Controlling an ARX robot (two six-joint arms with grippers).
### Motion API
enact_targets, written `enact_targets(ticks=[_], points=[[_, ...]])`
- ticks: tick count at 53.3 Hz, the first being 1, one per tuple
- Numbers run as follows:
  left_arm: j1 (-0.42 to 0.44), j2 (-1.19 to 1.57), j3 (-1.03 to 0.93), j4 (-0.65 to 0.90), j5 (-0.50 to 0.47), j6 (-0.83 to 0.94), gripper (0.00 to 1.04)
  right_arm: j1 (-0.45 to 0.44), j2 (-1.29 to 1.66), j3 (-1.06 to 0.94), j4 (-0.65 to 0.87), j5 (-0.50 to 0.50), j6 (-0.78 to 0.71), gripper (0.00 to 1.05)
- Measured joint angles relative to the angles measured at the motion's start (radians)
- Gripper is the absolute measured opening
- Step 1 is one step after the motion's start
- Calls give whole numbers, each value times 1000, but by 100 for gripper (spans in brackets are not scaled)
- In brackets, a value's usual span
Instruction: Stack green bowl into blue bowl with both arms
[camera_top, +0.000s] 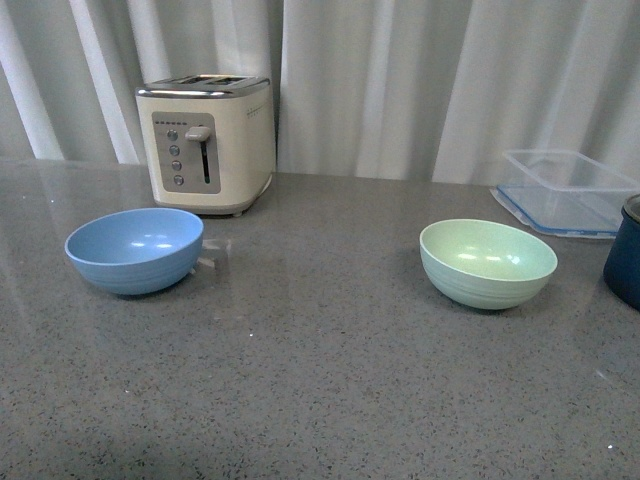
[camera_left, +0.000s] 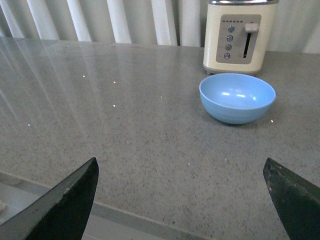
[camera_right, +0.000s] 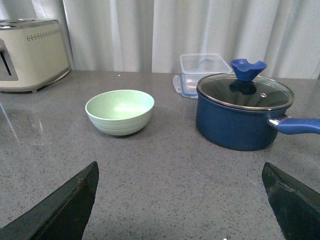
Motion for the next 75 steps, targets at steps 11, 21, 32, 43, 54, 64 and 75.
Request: enact_targets(ticks=[11, 21, 32, 43, 54, 64, 75], points=[[35, 293, 198, 68, 68, -76, 98, 0, 0, 0, 0, 0, 0, 95], [62, 547, 432, 57, 96, -198, 98, 0, 0, 0, 0, 0, 0, 95], [75, 789, 655, -61, 145, -320, 98, 0, 0, 0, 0, 0, 0, 95], [120, 1079, 915, -197, 246, -429, 98, 0, 0, 0, 0, 0, 0, 95], [149, 1248, 1015, -226, 277, -460, 98, 0, 0, 0, 0, -1, 0, 95], [154, 1362, 1110, -259, 282, -464, 98, 0, 0, 0, 0, -1, 0, 95], [151, 1483, 1188, -289, 290, -477, 98, 0, 0, 0, 0, -1, 0, 95]])
